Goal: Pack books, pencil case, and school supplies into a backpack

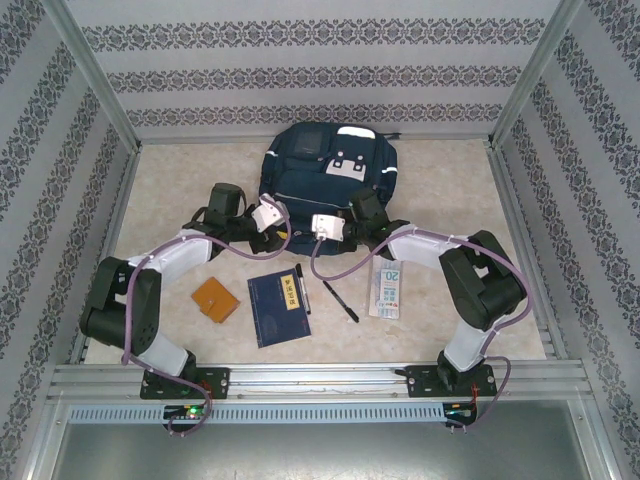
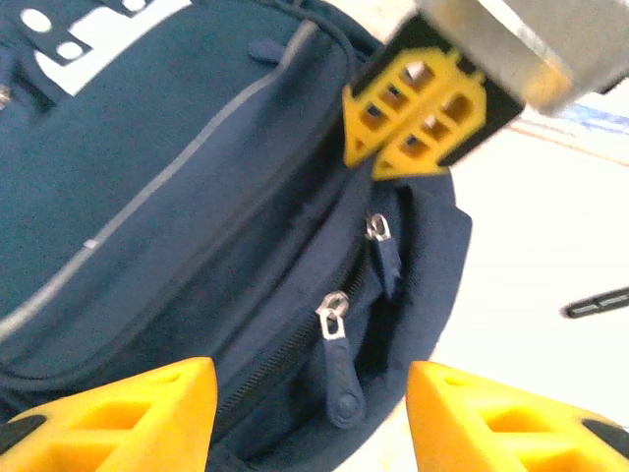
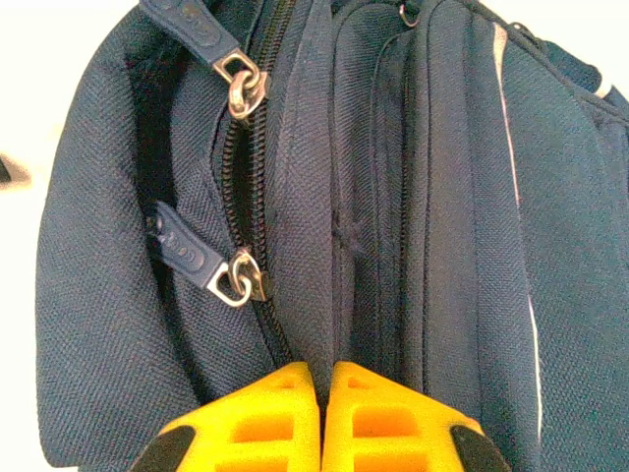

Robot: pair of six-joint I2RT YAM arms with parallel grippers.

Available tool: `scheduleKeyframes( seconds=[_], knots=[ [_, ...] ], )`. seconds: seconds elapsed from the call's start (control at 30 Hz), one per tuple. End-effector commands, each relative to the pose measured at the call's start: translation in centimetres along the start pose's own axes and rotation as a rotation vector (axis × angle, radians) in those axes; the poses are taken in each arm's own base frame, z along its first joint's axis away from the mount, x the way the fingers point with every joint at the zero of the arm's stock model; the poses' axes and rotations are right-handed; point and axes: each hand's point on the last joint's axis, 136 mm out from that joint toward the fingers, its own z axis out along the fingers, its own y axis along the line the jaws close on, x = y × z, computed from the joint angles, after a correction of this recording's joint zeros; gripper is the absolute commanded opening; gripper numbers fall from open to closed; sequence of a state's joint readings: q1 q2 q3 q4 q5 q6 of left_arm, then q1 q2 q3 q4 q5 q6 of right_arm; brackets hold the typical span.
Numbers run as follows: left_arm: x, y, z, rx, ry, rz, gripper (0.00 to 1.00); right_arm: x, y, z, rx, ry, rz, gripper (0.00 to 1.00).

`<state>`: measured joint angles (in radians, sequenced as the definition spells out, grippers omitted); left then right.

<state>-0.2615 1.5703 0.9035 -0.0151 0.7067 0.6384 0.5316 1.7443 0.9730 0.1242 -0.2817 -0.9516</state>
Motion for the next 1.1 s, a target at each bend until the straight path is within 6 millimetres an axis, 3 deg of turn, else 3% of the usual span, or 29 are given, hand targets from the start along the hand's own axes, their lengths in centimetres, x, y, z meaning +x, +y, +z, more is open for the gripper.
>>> scheduleKeyframes(
  seconds=[0.0, 0.17, 0.33, 0.53, 0.7, 0.77, 0.8, 0.83, 1.07],
  knots=[
    [0.8, -1.9, 0.5, 0.143, 0.046, -0.056, 0.55, -3.4, -1.9, -1.5, 0.032, -0.128, 0.01, 0.0],
    [1.8, -1.9, 1.0, 0.161, 0.101, -0.09, 0.58, -3.8, -1.7, -1.5, 0.022, -0.143, 0.01, 0.0],
    [2.5, -1.1, 1.8, 0.127, 0.131, -0.085, 0.55, -4.2, -1.5, -1.7, 0.022, -0.157, 0.011, 0.0],
    [3.2, -1.6, 2.8, 0.127, 0.165, -0.018, 0.52, -4.6, -1.4, -2.0, 0.03, -0.179, 0.018, 0.0],
    [3.3, 1.1, 3.4, -0.029, 0.163, -0.037, 0.28, -5.0, -1.2, -2.2, 0.029, -0.192, 0.015, 0.0],
    [3.0, 1.3, 3.4, -0.041, 0.152, -0.03, 0.15, -5.0, -1.1, -2.3, 0.03, -0.193, 0.011, 0.0],
    [2.7, 1.5, 3.3, -0.045, 0.142, -0.027, 0.04, -4.9, -1.0, -2.3, 0.031, -0.191, 0.01, 0.0],
    [2.4, 1.5, 3.2, -0.046, 0.133, -0.023, 0.0, -4.7, -0.9, -2.3, 0.03, -0.185, 0.009, 0.0],
    [0.9, 0.7, 2.0, -0.008, 0.05, -0.02, 0.0, -3.1, -0.4, -2.3, 0.03, -0.136, -0.02, 0.0]
  ],
)
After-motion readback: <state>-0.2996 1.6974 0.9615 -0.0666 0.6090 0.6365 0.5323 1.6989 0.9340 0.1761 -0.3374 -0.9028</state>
